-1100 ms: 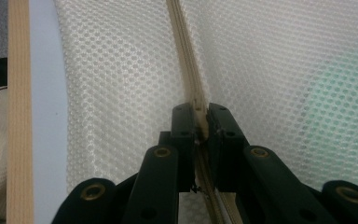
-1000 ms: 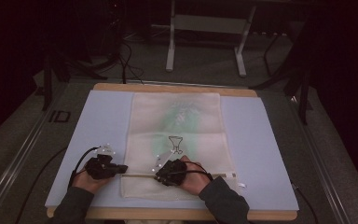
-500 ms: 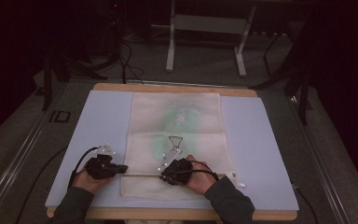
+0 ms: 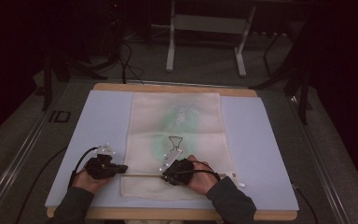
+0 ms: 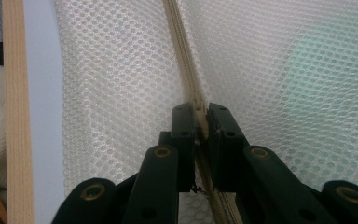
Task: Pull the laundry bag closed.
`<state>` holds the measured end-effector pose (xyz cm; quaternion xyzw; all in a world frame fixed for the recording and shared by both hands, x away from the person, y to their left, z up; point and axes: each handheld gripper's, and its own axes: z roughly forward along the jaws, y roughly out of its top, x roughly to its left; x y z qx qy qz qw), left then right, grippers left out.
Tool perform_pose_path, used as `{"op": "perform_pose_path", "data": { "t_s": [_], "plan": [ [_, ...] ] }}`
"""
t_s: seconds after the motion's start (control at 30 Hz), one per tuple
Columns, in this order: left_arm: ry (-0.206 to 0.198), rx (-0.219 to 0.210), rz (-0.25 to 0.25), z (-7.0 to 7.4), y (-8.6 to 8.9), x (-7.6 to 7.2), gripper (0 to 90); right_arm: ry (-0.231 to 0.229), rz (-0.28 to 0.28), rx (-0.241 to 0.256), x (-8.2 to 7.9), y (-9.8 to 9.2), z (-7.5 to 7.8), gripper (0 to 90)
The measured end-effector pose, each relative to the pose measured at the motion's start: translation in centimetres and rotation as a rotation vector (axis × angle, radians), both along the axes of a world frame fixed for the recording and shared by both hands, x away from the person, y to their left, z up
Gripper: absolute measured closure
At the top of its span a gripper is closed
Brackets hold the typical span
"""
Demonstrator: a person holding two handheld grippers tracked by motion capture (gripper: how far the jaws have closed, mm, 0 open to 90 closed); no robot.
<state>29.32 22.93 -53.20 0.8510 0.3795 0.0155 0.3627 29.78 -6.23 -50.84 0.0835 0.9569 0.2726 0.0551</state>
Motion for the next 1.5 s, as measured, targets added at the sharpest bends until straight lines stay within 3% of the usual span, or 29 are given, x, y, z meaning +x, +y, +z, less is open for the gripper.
{"op": "perform_pose_path", "data": {
  "t_s": [1.5],
  "plan": [
    [0.004,-0.005,0.003,0.0,0.0,0.0,90.0,-0.008,-0.007,-0.01,-0.3,-1.9,0.7,82.1]
  ]
}}
